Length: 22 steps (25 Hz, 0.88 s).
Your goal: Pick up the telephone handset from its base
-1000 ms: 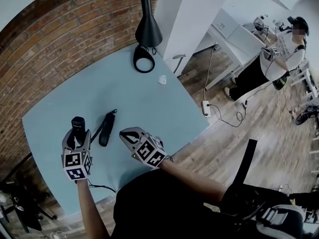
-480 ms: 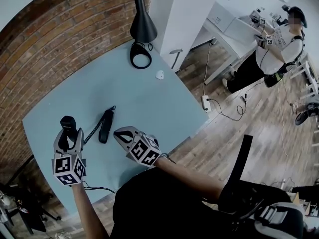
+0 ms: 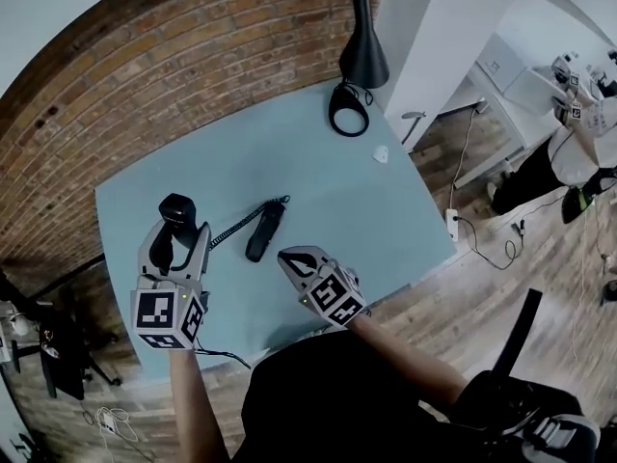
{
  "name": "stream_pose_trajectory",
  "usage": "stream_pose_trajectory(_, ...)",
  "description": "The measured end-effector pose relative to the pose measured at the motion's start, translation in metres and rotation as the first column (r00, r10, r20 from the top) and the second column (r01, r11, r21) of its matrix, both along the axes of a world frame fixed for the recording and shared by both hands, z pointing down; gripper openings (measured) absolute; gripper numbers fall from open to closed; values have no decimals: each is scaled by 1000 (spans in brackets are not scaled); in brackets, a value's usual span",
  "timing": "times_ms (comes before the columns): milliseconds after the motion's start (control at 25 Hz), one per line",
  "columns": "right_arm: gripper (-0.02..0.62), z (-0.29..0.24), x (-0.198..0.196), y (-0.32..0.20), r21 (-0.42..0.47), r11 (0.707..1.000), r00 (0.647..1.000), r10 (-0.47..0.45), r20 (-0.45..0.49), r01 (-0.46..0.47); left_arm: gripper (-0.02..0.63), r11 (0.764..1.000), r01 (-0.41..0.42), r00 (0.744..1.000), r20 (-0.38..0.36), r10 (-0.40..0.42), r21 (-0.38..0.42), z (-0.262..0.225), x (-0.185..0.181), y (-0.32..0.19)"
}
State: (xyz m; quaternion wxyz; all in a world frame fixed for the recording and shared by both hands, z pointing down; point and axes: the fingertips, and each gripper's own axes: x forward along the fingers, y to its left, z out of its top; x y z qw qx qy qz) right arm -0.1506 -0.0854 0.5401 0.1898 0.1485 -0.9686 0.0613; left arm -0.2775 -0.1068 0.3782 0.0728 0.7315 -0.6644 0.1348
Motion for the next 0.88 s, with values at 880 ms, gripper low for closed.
stream_pose_trajectory(880, 11, 0, -26, 26, -1, 998, 998, -65, 1, 65, 278, 975, -3, 1000, 10, 1, 221, -113, -3, 43)
